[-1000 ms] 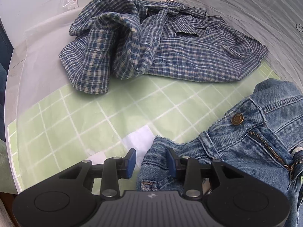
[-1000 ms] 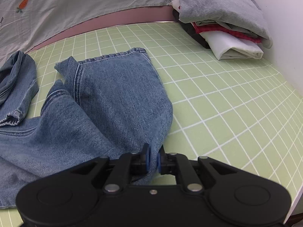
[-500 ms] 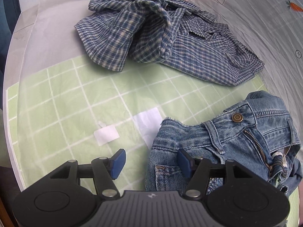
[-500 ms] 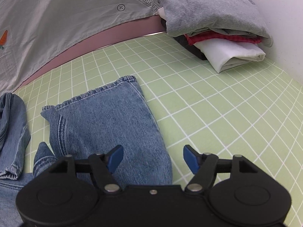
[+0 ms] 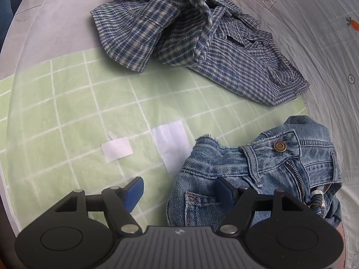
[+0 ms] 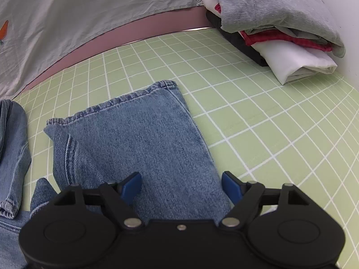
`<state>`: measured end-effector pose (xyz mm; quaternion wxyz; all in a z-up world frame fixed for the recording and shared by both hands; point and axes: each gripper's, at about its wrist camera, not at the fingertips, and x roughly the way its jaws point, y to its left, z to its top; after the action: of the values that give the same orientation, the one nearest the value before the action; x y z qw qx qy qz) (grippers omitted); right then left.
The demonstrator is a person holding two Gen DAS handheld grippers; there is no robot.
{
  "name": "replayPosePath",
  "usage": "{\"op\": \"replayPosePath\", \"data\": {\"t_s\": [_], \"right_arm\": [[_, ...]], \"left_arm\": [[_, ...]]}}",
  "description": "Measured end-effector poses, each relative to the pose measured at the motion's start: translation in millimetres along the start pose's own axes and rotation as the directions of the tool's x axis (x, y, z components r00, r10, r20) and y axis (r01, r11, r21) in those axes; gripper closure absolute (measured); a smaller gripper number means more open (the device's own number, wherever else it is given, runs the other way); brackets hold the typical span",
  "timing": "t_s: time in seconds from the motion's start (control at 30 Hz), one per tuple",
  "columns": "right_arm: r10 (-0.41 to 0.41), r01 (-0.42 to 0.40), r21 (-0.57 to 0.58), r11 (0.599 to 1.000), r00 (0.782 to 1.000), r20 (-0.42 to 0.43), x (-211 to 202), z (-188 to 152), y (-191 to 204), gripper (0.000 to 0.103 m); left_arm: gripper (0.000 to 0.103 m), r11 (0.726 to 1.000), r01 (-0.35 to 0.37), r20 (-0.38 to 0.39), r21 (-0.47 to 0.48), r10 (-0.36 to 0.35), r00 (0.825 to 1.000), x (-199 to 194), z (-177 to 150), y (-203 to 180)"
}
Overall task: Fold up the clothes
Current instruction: 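Pull the jeans leg straight with the right gripper away from the left gripper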
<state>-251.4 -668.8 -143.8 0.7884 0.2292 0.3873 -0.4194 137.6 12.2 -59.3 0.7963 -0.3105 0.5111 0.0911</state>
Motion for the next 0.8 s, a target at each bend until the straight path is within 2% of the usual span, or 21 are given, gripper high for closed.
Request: {"op": "replayPosePath", "data": {"t_s": [0.03, 0.07, 0.1, 0.13, 0.17, 0.27, 0.37, 0.47, 0.6, 0.67, 0.8], "right_arm": [[0.006, -0.006, -0.008, 1.0, 1.0, 0.001, 0, 0, 1, 0.029], [0.012, -0.012, -0.018, 1.0, 1.0, 0.005, -1, 1, 1, 0.042], [0.018, -0.018, -0.029, 0.999, 1.0, 0.011, -3, 2, 1, 0.052], [0.024, -0.024, -0.03, 0.999, 1.0, 0.012, -4, 3, 1, 0.077], [0.029, -0.029, -0.024, 0.999, 1.0, 0.011, -5, 5, -1, 0.096], [0.014, -0.018, 0.044, 0.999, 0.997, 0.08, -18, 9, -10, 0.097], [-0.051, 0.039, 0.073, 0.997, 0.984, 0.171, -37, 16, -17, 0.098], [-0.139, 0.107, 0.131, 0.986, 0.955, 0.261, -60, 27, -32, 0.098], [-0.214, 0.137, 0.244, 0.96, 0.92, 0.327, -92, 31, -61, 0.098], [-0.235, 0.154, 0.269, 0.951, 0.925, 0.3, -89, 23, -71, 0.098], [-0.267, 0.226, 0.265, 0.937, 0.955, 0.129, -56, -7, -79, 0.097]], "left_arm": [[0.035, 1.0, 0.005, 0.003, 0.004, -0.005, 1.0, 0, 0, -1], [0.039, 1.0, 0.015, 0.006, 0.008, -0.015, 1.0, 0, 0, -2], [0.053, 0.999, 0.034, 0.009, 0.015, -0.034, 0.999, 0, 0, -3], [0.071, 0.999, 0.046, 0.015, 0.02, -0.046, 0.999, -1, 0, -5], [0.077, 0.999, 0.037, 0.025, 0.026, -0.038, 0.999, -2, 0, -8], [0.082, 0.997, -0.023, 0.064, 0.075, 0.018, 0.998, -3, 1, -21], [0.085, 0.995, -0.059, 0.102, 0.085, 0.05, 0.994, -6, 4, -27], [0.086, 0.997, -0.056, 0.12, 0.059, 0.048, 0.992, -10, 14, -24], [0.086, 0.997, -0.058, 0.118, 0.052, 0.052, 0.992, -10, 20, -19], [0.085, 0.996, -0.071, 0.109, 0.054, 0.065, 0.992, -5, 18, -17], [0.085, 0.996, -0.069, 0.111, 0.055, 0.063, 0.992, -5, 16, -17]]}}
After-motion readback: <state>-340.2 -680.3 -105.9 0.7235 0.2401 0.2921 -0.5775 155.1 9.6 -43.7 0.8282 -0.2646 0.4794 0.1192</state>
